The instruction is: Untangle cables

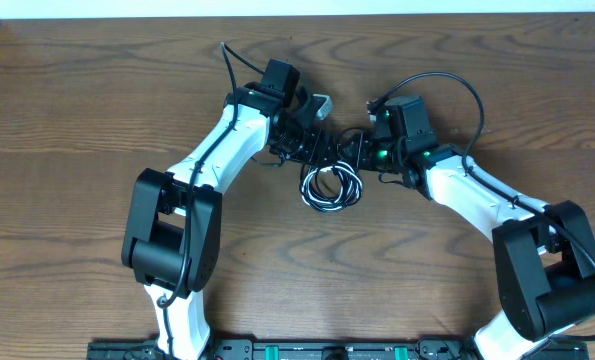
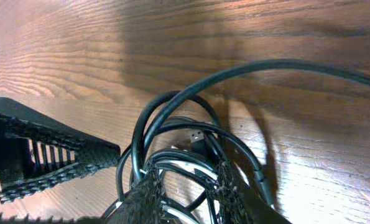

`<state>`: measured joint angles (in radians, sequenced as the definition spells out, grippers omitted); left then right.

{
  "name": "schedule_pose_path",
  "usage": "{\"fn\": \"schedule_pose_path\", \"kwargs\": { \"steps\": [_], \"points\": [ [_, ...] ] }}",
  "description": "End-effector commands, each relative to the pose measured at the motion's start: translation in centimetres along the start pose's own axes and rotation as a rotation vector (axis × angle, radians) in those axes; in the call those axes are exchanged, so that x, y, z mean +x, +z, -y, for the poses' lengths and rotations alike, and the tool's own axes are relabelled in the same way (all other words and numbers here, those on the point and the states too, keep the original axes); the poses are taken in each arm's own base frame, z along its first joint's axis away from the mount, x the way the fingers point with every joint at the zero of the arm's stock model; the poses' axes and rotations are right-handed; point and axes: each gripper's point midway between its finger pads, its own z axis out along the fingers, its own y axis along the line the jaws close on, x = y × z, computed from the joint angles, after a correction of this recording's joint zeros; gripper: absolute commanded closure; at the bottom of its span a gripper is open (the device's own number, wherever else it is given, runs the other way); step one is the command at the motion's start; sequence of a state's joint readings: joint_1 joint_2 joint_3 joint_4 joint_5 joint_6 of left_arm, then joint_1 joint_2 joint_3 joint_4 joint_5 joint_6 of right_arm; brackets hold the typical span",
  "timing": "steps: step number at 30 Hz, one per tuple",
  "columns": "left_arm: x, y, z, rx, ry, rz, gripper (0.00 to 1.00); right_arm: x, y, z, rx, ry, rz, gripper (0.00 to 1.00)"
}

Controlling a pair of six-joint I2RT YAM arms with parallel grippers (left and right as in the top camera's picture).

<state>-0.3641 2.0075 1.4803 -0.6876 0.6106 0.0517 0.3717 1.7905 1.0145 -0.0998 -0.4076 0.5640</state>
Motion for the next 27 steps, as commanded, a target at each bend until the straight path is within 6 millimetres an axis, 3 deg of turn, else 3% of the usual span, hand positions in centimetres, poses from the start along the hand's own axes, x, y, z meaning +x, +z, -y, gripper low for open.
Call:
{"fn": "schedule_pose_path", "kwargs": {
  "steps": [1,5,10,12,15,22,27],
  "points": [
    [0.1,0.3,-0.6,-0.027,0.007,-0.005,0.45,-0.8,-0.6,-0.5,0.004,-0.032,0.032,0.70],
    [0.0,0.4,-0.6,-0.027,0.008,-0.003,0.47,-0.1,-0.6,0.3,0.039,-0.010,0.007,0.73],
    [0.0,0.4,-0.6,-0.027,0.009,0.000,0.48,2.2,-0.7,2.1,0.133,0.063,-0.065,0.73],
    [0.0,0.4,-0.6,-0.027,0.004,0.000,0.49,2.4,-0.6,1.9,0.133,0.059,-0.070,0.73],
    [-0.1,0.4,-0.6,-0.026,-0.058,0.003,0.61,2.6,-0.4,1.6,0.143,0.044,-0.067,0.73],
    [-1.6,-0.5,0.0,-0.024,-0.036,0.069,0.61,2.5,-0.3,2.1,0.201,0.059,-0.037,0.76],
    [-0.9,0.3,0.7,-0.019,-0.029,0.037,0.61,3.1,0.6,3.1,0.221,0.090,-0.055,0.76]
  ]
}}
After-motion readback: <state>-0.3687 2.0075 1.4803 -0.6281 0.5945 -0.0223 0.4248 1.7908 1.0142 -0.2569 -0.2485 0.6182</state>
